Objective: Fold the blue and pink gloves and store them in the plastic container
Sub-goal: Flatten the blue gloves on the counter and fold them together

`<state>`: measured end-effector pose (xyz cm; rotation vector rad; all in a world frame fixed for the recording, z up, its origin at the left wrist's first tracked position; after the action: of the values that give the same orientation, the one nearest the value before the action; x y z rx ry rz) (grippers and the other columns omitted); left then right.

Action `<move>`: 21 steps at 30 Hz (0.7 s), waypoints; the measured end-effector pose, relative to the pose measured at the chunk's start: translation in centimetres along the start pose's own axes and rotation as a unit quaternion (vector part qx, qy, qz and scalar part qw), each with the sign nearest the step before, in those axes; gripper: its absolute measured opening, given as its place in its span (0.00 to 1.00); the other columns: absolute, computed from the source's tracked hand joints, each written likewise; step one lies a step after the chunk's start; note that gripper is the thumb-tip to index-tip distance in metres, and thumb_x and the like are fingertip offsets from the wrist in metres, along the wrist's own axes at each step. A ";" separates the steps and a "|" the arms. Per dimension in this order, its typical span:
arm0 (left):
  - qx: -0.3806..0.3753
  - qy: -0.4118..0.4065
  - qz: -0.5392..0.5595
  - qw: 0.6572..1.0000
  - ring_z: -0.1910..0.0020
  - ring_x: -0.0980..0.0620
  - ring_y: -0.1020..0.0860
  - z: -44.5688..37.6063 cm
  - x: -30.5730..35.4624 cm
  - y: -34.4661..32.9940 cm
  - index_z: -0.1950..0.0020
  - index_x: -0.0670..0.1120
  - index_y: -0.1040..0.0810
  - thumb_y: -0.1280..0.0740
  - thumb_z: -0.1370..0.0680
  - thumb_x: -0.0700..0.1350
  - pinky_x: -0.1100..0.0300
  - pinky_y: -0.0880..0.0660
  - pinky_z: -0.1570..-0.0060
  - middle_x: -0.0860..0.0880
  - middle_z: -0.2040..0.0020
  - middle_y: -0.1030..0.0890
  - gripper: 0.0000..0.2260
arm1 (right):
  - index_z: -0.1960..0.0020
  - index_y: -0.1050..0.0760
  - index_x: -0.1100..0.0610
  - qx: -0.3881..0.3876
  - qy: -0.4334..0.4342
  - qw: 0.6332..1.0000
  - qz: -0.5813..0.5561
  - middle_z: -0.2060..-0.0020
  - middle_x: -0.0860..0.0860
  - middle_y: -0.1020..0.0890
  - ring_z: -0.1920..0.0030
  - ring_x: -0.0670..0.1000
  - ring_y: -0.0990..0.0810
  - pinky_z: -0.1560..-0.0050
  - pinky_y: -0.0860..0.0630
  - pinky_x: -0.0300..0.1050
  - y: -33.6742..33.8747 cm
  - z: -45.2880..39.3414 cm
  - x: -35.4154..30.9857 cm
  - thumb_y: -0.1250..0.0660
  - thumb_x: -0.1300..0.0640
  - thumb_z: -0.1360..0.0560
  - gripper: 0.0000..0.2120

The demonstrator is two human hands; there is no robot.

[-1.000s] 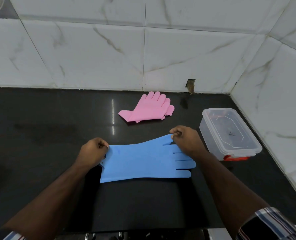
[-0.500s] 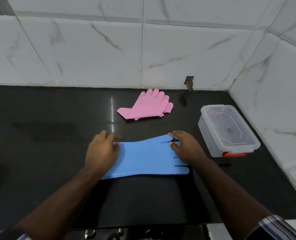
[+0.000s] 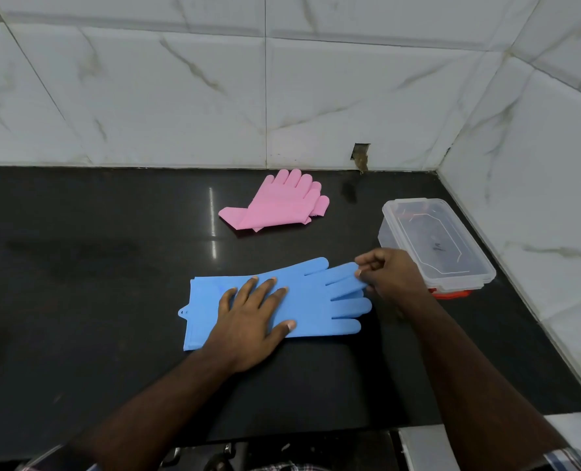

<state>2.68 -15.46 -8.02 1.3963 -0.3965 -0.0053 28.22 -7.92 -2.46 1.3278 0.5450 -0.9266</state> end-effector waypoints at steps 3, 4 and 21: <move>0.009 0.008 0.004 1.000 0.19 0.51 0.56 0.2 -0.1 0.0 0.19 0.59 0.50 0.55 0.21 0.69 0.44 0.58 0.22 0.56 0.18 0.50 0.31 | 0.47 0.18 0.55 0.025 0.053 0.998 -0.008 0.55 0.50 0.15 0.54 0.48 0.17 0.50 0.19 0.46 0.5 0.0 -1.6 0.27 0.62 0.27 0.09; 0.014 0.009 0.007 1.000 0.19 0.51 0.56 0.2 -0.1 0.1 0.19 0.59 0.49 0.55 0.20 0.68 0.44 0.58 0.22 0.56 0.18 0.50 0.31 | 0.47 0.18 0.56 0.033 0.061 0.998 0.002 0.55 0.50 0.15 0.54 0.48 0.17 0.50 0.20 0.45 0.5 0.1 -1.8 0.27 0.62 0.27 0.10; 0.006 0.013 -0.036 0.999 0.19 0.50 0.59 -0.8 -1.5 1.1 0.19 0.58 0.52 0.57 0.20 0.67 0.39 0.62 0.23 0.56 0.18 0.53 0.30 | 0.28 0.30 0.52 -0.060 0.300 0.880 0.364 0.28 0.54 0.29 0.26 0.57 0.34 0.29 0.36 0.60 -10.9 4.1 -5.7 0.45 0.47 0.22 0.24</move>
<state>1.22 -14.17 -7.51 1.4209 -0.3254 -0.0440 15.52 -10.24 -3.40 1.5355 0.4923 0.1566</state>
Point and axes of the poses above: each hand's wrist, its own z-axis away from the middle knuckle, its own y-axis out of the back of the hand, x = y × z, the point moved 10 cm from there along -z, towards the middle knuckle
